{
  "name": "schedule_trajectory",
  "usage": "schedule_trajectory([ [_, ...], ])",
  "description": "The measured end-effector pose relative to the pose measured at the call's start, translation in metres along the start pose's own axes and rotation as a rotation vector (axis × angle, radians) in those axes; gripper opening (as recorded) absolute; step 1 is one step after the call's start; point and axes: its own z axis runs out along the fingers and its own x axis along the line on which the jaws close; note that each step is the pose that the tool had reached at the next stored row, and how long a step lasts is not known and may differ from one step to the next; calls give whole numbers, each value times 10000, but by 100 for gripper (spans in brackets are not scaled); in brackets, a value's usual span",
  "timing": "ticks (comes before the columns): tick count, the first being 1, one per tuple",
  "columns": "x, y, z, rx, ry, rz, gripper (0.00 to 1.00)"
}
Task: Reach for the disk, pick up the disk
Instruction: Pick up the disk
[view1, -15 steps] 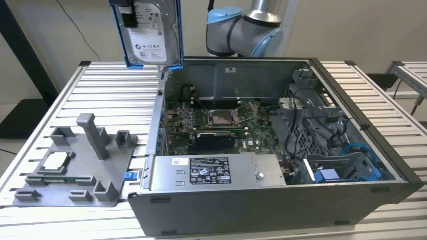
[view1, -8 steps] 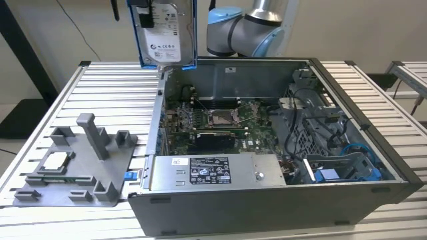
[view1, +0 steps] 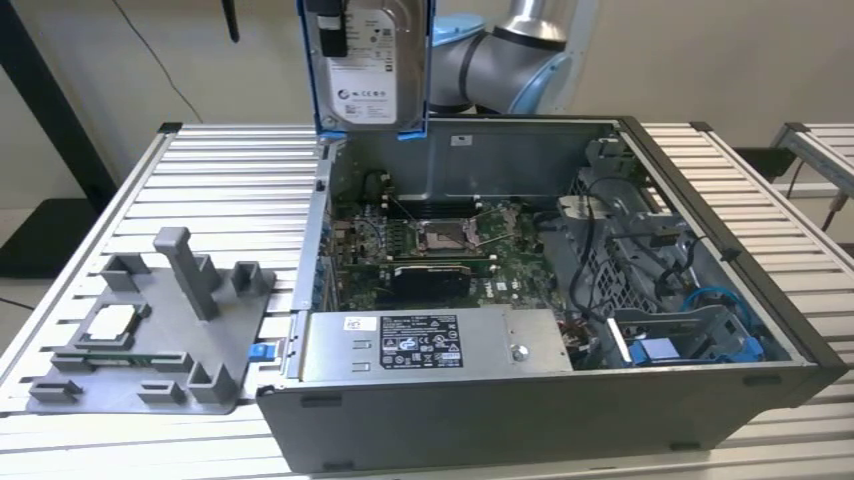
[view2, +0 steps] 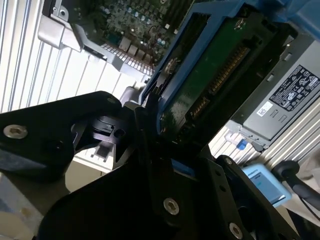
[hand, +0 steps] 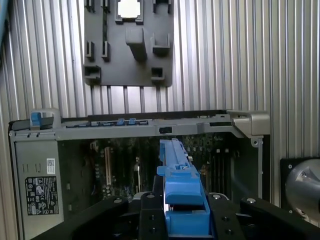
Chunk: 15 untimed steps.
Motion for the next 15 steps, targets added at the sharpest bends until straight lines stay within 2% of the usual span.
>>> schedule_trajectory([
  [7, -15, -213, 4, -1, 1, -1, 0],
  [15, -26, -358, 5, 0, 1, -1, 0],
])
